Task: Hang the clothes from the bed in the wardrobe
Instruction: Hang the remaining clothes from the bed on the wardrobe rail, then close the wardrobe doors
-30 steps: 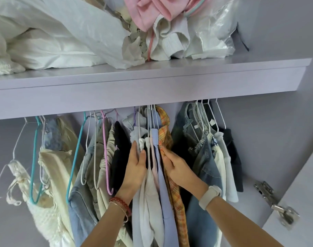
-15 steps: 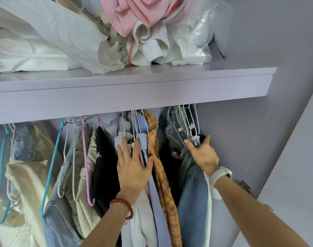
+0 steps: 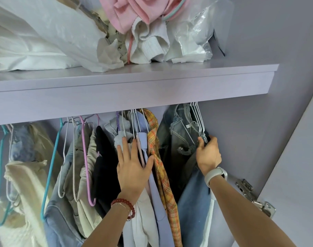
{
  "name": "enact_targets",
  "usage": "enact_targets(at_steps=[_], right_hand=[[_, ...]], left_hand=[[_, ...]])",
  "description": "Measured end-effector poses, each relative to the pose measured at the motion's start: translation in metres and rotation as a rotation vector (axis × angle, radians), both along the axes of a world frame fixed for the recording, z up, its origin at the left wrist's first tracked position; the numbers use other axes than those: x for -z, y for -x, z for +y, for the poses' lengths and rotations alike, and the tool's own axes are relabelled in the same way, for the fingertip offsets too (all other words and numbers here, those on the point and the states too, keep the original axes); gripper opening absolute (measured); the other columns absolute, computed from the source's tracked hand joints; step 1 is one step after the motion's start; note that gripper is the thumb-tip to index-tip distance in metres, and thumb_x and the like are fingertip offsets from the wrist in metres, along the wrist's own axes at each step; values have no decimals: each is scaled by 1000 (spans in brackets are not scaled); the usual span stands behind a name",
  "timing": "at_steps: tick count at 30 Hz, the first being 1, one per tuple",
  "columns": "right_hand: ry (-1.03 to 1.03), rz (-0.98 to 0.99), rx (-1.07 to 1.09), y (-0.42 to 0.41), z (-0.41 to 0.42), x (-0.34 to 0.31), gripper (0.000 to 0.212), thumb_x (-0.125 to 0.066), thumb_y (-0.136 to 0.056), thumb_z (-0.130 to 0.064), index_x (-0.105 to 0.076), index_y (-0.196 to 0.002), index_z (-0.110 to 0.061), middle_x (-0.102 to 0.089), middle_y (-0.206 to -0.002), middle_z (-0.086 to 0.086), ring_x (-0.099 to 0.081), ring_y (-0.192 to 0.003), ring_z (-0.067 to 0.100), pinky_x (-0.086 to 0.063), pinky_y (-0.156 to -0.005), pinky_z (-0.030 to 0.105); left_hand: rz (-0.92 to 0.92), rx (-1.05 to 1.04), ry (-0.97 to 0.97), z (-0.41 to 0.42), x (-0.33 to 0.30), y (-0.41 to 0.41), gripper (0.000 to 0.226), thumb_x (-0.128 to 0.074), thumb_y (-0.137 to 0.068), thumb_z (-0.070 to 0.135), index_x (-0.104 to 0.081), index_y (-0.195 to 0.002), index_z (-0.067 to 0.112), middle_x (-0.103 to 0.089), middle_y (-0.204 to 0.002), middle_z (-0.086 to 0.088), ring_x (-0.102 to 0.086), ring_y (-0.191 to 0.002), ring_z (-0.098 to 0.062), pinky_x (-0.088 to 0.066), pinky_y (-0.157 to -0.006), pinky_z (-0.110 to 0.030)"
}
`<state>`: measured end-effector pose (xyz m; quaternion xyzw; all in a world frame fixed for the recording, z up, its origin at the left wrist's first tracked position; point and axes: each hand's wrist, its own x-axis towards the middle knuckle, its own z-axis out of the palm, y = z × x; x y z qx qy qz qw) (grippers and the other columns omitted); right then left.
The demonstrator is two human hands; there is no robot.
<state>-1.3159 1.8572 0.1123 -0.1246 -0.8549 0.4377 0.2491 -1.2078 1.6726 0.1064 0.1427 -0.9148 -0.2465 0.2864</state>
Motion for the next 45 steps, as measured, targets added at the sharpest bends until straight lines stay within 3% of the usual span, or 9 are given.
enact_targets(at_steps=[5, 10, 15, 20, 24, 28, 34, 42, 45], right_hand=[[-26, -7, -24, 1, 1, -2, 48, -49, -92, -35, -43, -126, -1, -44, -124, 22, -44, -114, 42, -40, -89, 48], [-282, -32, -89, -20, 13, 10, 55, -47, -92, -26, -28, -142, -11, -35, -138, 18, -34, -124, 38, -31, -98, 51], [-546, -49, -124, -49, 26, 22, 60, -44, -92, -27, -20, -145, -12, -19, -153, 12, -24, -136, 32, -20, -110, 46], [-614, -63, -193, -80, 49, 6, 58, -36, -95, -30, -16, -146, -13, -15, -154, 8, -15, -140, 26, -14, -114, 40], [-648, 20, -230, -125, 80, -18, 53, -35, -95, -26, -21, -145, -14, -21, -152, 6, -16, -140, 22, -13, -112, 35], [-615, 143, -292, -192, 133, -40, 47, -41, -93, -17, -35, -138, -10, -33, -145, 8, -28, -134, 25, -26, -109, 37], [-612, 505, -263, -299, 214, -101, 33, -54, -78, 4, -60, -110, 3, -60, -112, 20, -58, -102, 40, -49, -86, 48], [-737, 906, 52, -389, 297, -190, 37, -38, -77, -4, -60, -106, -2, -55, -119, 18, -47, -115, 33, -37, -93, 41], [-690, 948, 253, -400, 324, -212, 45, -41, -77, -4, -50, -121, -5, -46, -131, 20, -38, -122, 31, -30, -99, 38]], left_hand=[[-57, 50, 16, -4, 0, 0, 86, -45, -78, 67, -13, -147, 26, 10, -156, -3, 11, -142, -24, -23, -110, -48], [-90, -3, 209, -4, 2, 1, 82, -36, -81, 70, -10, -147, 30, 12, -155, -10, 18, -141, -27, -7, -114, -48], [-100, 1, 271, -5, 0, 1, 78, -33, -83, 69, -13, -147, 29, 10, -155, -15, 15, -141, -30, -7, -113, -50], [-216, 3, 344, 6, -16, -15, 73, -30, -88, 63, -9, -147, 26, 8, -155, -11, 12, -141, -33, -5, -112, -54], [-52, 120, 360, 48, -37, -51, 62, -40, -91, 47, -24, -145, 22, -12, -155, -10, -3, -142, -30, -6, -112, -52], [180, 300, 314, 117, -58, -104, 50, -53, -90, 30, -43, -136, 13, -35, -147, -11, -24, -139, -29, -15, -110, -52], [403, 518, 358, 215, -122, -175, 45, -49, -92, 24, -45, -134, 8, -40, -143, -14, -32, -135, -30, -23, -110, -45], [679, 720, 358, 314, -226, -232, 51, -49, -89, 20, -40, -138, 10, -36, -145, -13, -32, -135, -30, -25, -108, -43], [726, 782, 431, 336, -251, -243, 54, -52, -89, 18, -37, -139, 11, -33, -147, -15, -30, -136, -31, -27, -107, -45]])
